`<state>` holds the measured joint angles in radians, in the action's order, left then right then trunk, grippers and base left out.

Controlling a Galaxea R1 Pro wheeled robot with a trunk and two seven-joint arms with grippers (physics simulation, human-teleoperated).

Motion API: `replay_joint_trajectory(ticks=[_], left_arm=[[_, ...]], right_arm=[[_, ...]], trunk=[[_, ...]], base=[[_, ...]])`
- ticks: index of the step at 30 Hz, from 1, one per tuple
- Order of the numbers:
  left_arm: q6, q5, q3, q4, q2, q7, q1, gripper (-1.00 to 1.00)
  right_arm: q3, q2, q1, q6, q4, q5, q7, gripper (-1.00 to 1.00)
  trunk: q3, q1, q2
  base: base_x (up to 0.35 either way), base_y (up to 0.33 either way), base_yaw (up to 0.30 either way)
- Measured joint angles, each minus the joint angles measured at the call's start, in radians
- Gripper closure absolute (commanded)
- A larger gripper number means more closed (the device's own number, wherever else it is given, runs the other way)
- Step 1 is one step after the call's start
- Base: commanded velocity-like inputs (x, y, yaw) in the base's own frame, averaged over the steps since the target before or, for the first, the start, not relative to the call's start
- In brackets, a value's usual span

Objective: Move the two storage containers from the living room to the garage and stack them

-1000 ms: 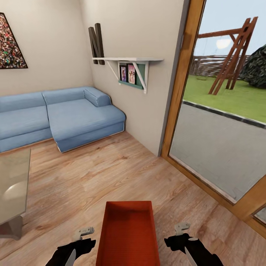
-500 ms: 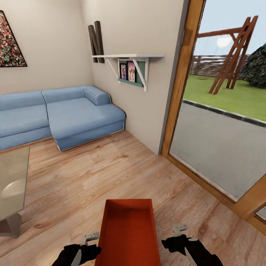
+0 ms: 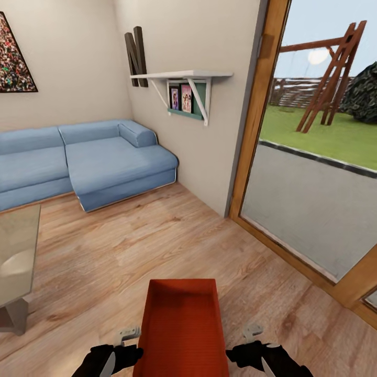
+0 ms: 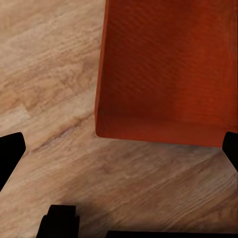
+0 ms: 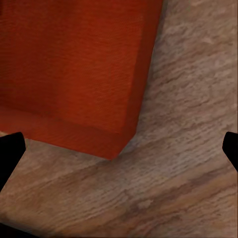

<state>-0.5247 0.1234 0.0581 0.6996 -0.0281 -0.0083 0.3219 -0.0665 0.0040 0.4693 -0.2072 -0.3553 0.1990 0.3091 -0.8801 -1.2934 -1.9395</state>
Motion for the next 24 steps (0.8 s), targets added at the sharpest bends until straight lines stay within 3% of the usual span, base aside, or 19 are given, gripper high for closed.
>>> replay_joint_trajectory(ticks=[11,24], left_arm=[[0.000,0.000,0.000,0.000,0.000,0.000,0.000,-1.00],[0.033,0.002,0.000,0.000,0.002,-0.004,0.000,-1.00]], right_arm=[[0.000,0.000,0.000,0.023,0.006,0.001,0.045,-1.00],[-0.009,-0.001,0.000,0.065,0.008,0.000,0.044,-1.00]], trunk=[[-0.034,-0.042,-0.077],[-0.035,-0.042,-0.077]], base=[[0.000,0.000,0.000],[0.000,0.000,0.000]])
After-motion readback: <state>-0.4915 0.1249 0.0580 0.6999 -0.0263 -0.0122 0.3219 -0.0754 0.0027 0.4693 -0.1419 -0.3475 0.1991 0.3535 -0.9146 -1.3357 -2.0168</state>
